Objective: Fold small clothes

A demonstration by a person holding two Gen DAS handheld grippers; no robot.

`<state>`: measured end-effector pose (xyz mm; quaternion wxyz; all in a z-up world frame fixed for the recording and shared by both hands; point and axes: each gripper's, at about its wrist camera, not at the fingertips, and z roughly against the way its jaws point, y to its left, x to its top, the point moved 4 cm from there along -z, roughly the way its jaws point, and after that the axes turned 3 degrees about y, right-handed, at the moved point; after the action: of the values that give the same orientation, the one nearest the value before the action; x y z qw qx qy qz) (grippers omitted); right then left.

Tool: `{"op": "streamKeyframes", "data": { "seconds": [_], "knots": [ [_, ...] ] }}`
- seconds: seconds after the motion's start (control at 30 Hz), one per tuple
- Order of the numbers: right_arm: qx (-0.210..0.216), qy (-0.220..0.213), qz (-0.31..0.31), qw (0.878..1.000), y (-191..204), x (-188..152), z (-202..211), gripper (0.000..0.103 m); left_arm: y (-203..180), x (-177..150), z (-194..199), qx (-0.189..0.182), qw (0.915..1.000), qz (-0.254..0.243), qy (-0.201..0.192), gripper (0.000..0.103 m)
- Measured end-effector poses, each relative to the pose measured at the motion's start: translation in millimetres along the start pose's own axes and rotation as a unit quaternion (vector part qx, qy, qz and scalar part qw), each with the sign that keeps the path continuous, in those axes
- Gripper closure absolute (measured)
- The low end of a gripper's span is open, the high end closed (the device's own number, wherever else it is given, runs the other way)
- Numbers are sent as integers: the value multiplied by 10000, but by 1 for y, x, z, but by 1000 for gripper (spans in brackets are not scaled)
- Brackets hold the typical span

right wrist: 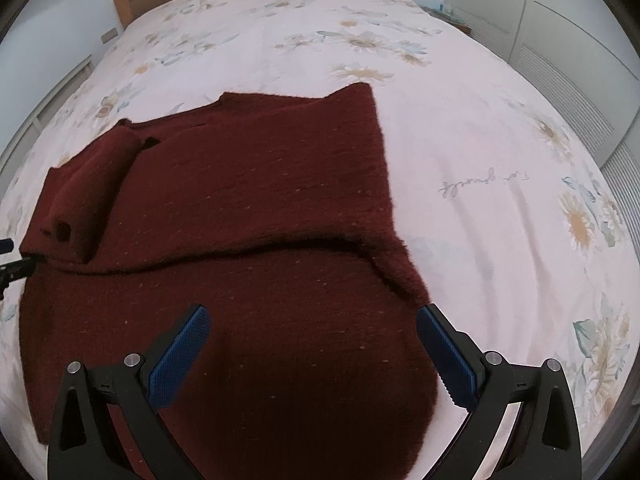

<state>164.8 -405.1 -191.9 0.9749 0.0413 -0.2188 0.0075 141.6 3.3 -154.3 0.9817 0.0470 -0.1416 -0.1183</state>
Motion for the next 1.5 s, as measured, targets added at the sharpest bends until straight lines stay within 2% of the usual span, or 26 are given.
{"op": "streamKeyframes", "data": {
  "seconds": [0.1,0.17,0.23,0.37,0.43,0.47,0.53,0.6,0.7,0.8,0.87,1.07,1.23,1.33,1.37,1.4,1.43,1.5],
  "knots": [
    [34,37,42,10000,8,-1,-4,0,22,-9,-17,171,9996,70,223,3],
    [82,75,42,9999,13,-2,-7,0,33,-13,-28,324,9990,141,259,8],
    [92,125,105,9998,18,-3,-11,0,42,-13,-37,406,9986,217,264,25],
    [58,177,255,9995,27,-3,-15,0,50,-4,-48,176,9986,470,183,40],
    [111,182,292,9993,34,1,-15,0,48,2,-51,201,9990,388,90,56],
    [166,171,333,9992,40,5,-14,0,46,5,-52,179,9991,370,74,60],
    [206,124,494,9985,54,14,-13,0,43,9,-54,7,9988,472,91,82],
    [231,47,721,9971,72,24,-11,0,41,13,-55,12,9986,523,76,88],
    [419,-52,1063,9934,108,43,-6,0,34,18,-60,43,9989,464,94,90],
    [619,-85,1530,9863,153,61,-3,0,37,19,-60,-80,9978,638,127,90],
    [573,-149,1833,9813,181,71,-4,0,36,19,-60,-122,9974,694,140,90],
    [759,140,2469,9660,257,91,-26,1,30,20,-57,-81,9977,651,182,90],
    [674,390,2934,9528,295,86,-49,7,29,26,-60,-123,9976,647,209,90],
    [558,524,2993,9511,302,80,-67,7,35,22,-61,-164,9972,694,208,90],
    [562,549,2922,9531,300,80,-72,12,35,22,-61,-173,9971,707,205,90],
    [554,518,2856,9553,296,81,-74,28,47,14,-58,-182,9971,708,200,90],
    [512,468,2799,9575,292,83,-74,37,53,14,-59,-184,9973,687,193,90],
    [543,350,2693,9609,283,87,-70,68,57,10,-58,-171,9976,642,178,90]
  ]
}}
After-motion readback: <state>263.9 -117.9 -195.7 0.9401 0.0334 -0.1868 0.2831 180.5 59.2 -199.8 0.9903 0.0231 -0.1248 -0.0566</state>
